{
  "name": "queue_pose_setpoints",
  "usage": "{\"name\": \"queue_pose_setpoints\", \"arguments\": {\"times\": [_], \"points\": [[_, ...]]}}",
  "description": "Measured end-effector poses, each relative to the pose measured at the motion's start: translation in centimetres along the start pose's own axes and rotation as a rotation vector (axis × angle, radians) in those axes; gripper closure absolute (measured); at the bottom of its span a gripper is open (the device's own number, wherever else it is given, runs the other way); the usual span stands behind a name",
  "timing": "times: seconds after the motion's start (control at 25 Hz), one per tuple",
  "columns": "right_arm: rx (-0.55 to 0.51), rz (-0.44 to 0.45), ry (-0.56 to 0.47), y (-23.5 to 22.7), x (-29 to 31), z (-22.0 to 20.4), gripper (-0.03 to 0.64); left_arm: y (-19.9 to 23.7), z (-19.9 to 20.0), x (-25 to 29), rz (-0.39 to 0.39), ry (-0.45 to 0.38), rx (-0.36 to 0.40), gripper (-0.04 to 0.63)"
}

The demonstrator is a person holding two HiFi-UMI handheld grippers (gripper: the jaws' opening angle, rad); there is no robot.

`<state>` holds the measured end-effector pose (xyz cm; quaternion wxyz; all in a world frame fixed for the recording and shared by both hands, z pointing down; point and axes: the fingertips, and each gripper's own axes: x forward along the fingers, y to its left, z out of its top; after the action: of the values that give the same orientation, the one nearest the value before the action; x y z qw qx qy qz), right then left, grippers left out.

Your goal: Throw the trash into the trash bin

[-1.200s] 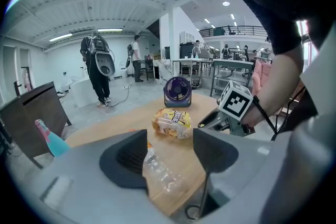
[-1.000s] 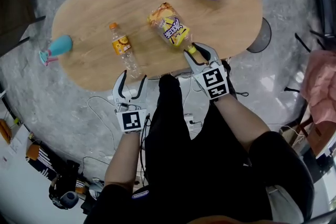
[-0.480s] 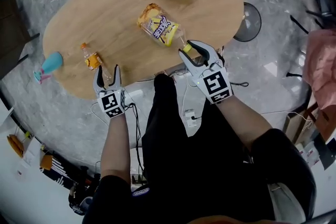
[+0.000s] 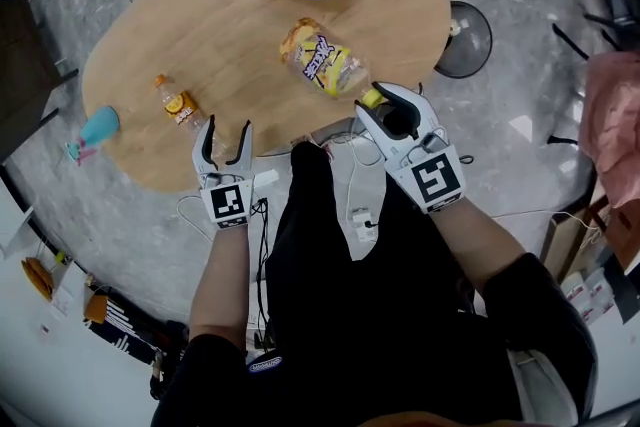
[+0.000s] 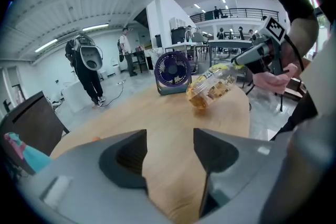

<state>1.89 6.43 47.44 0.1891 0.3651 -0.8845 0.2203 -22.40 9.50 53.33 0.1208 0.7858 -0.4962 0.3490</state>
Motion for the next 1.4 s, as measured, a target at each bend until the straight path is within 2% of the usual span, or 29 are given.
{"name": "queue_pose_setpoints", "arguments": {"times": [0.08,0.28,0.48,0.68,0.84,1.12,1.28,1.4], "points": [[-0.003,-0.016,-0.052,-1.1,-1.4,1.0,0.446,-0.3,-0.3,0.5,0.015,0.041,0.023,0.308],[0.071,-0.072,-0.114,-2.3,-3.0,2.5,0.446,4.2,-2.2,1.0,0.099,0.109,0.055,0.313],[0.103,-0.132,-0.163,-6.0,-7.5,2.9,0.446,4.8,-1.6,2.4,0.142,0.163,0.063,0.313],[0.158,-0.227,-0.188,-10.1,-12.0,2.6,0.446,4.1,-2.7,5.4,0.113,0.28,0.071,0.313],[0.16,-0.322,-0.198,-13.8,-16.0,1.8,0.447,2.6,-2.6,6.8,0.092,0.325,0.12,0.313],[0.111,-0.453,-0.087,-20.5,-19.8,-4.6,0.447,0.5,-2.8,7.5,0.073,0.401,0.195,0.313],[0.114,-0.461,0.013,-23.5,-17.9,-9.9,0.446,0.1,-2.5,7.5,0.099,0.419,0.203,0.313],[0.121,-0.452,0.072,-25.2,-15.1,-13.3,0.446,0.1,-1.0,7.7,0.119,0.385,0.227,0.319]]}}
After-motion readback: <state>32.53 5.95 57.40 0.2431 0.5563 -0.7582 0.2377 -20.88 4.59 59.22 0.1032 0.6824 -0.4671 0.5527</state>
